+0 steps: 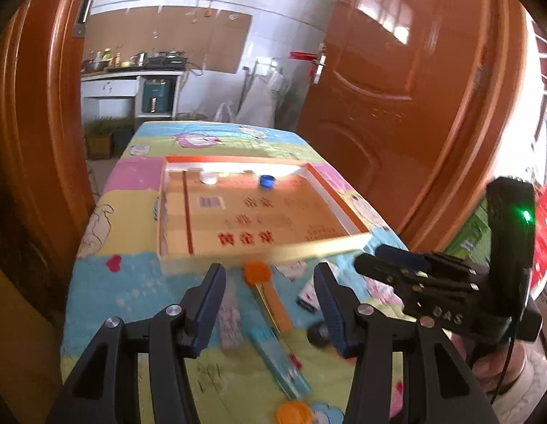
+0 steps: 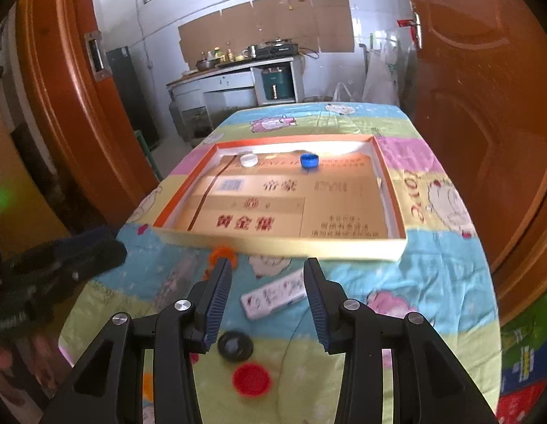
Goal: Organize rigid objects
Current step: 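Move both open grippers back toward the remaining caps on the quilt, then grasp the red cap with the right gripper while the left grasps the orange cap, then carry the red and orange caps with both grippers over the tray, then lower the red and orange caps toward the tray bottom with both grippers, then open the right gripper to drop the red cap while the left drops the orange cap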
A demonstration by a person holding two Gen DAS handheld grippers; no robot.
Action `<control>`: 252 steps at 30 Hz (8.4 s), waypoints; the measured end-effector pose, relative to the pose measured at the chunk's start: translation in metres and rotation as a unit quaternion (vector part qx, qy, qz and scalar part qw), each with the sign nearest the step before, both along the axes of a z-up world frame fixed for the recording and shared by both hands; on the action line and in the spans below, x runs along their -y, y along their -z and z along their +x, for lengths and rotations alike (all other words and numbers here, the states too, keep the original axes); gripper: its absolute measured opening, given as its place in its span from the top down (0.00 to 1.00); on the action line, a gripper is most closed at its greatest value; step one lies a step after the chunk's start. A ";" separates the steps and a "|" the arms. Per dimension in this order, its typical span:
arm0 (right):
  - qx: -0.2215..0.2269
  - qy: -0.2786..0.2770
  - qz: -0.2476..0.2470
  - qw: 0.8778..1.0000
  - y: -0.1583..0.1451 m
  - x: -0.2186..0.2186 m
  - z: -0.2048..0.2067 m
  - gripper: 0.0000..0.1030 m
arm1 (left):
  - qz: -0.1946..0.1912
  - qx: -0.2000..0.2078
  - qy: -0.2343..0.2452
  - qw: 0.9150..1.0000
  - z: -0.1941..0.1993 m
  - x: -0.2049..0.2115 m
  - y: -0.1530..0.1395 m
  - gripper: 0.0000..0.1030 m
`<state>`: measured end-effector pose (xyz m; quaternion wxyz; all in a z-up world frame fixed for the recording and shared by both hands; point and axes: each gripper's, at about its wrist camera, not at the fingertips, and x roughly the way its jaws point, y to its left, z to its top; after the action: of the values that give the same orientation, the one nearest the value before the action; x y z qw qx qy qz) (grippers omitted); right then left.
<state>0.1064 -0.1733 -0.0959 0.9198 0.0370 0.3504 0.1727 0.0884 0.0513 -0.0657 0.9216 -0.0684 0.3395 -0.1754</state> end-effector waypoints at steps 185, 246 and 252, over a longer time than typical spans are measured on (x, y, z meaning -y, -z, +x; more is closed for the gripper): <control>-0.030 -0.003 -0.078 0.996 0.009 0.033 0.269 0.70 | 0.052 -0.108 -0.014 0.993 0.293 0.055 0.028 0.70; -0.124 -0.032 -0.083 0.988 0.053 0.019 0.317 0.61 | 0.059 -0.142 -0.011 0.988 0.324 0.054 0.072 0.58; -0.112 -0.023 -0.075 0.991 0.044 0.023 0.309 0.61 | 0.052 -0.130 -0.017 0.990 0.319 0.051 0.060 0.58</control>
<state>0.4151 -0.1958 -0.1400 0.8706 -0.0205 0.4642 0.1617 0.4071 -0.0001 -0.1258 0.8745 -0.0487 0.4643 -0.1319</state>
